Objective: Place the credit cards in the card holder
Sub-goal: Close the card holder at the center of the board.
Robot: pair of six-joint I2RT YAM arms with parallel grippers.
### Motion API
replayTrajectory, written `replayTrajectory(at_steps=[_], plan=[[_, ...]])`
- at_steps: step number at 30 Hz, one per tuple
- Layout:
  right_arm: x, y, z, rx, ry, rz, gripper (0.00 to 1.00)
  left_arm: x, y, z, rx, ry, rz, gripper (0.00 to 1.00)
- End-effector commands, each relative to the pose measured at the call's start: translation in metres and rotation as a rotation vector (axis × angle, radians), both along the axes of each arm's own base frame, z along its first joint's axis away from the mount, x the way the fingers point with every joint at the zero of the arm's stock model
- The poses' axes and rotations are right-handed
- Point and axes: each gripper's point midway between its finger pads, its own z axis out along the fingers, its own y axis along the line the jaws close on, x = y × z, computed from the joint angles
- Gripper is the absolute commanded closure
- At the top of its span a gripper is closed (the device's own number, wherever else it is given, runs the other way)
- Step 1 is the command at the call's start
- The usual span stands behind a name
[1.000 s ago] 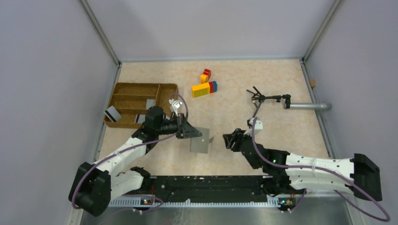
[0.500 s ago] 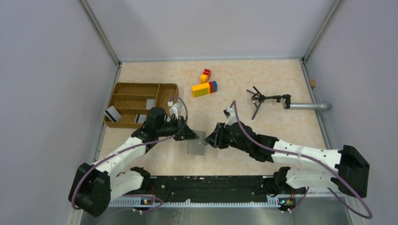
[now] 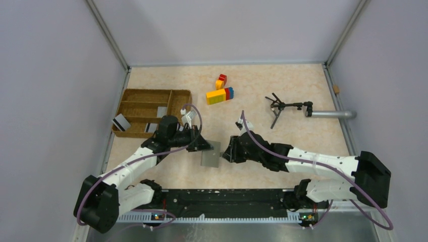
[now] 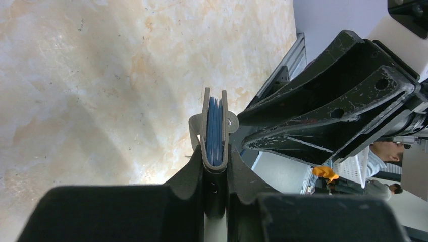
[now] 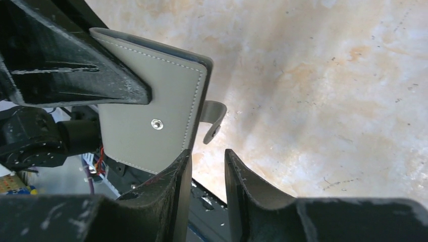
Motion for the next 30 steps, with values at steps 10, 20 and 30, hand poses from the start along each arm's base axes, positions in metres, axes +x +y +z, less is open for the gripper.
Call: replayTrajectory(at_steps=[10, 20, 30], plan=[[0.020, 0.019, 0.024, 0.052, -0.053, -0.043, 0.70, 0.009, -0.005, 0.024, -0.036, -0.085, -0.012, 1.00], [0.024, 0.012, 0.017, 0.010, -0.054, -0.074, 0.81, 0.008, -0.005, 0.025, -0.038, -0.085, -0.016, 1.00], [0.024, 0.009, 0.007, -0.013, -0.043, -0.080, 1.00, 0.008, -0.005, 0.023, -0.034, -0.082, -0.012, 1.00]])
